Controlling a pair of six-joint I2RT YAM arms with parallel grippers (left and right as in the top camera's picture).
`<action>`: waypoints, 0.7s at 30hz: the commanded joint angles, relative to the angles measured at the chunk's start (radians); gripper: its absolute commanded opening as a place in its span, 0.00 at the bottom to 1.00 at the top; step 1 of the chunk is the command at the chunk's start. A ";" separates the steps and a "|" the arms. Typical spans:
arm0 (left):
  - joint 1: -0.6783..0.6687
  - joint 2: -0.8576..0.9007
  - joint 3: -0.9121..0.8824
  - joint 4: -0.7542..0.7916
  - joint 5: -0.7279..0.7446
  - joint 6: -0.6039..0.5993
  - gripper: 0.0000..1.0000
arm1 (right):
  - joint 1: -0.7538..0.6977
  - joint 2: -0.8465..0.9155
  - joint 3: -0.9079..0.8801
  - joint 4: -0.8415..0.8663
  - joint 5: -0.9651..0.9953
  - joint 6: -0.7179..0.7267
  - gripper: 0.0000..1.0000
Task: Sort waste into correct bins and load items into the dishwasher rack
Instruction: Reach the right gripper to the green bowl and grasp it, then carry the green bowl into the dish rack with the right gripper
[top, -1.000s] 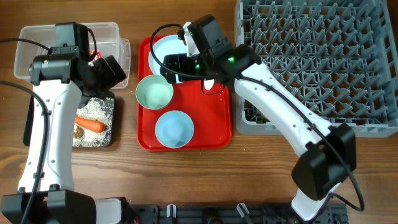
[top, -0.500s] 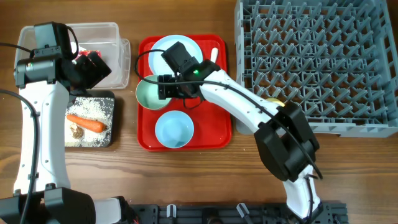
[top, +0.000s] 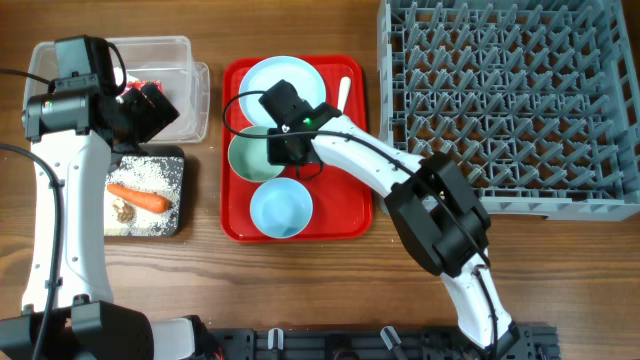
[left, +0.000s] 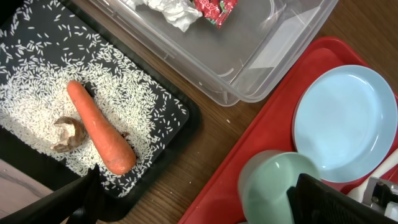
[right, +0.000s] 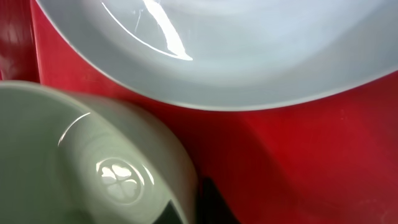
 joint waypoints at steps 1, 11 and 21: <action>0.005 -0.012 0.005 0.003 -0.010 0.008 1.00 | -0.037 -0.041 0.005 -0.019 0.004 -0.040 0.05; 0.005 -0.012 0.005 0.003 -0.010 0.008 1.00 | -0.165 -0.484 0.005 -0.011 0.874 -0.193 0.04; 0.005 -0.012 0.005 0.003 -0.010 0.008 1.00 | -0.454 -0.081 0.005 1.205 1.271 -1.577 0.04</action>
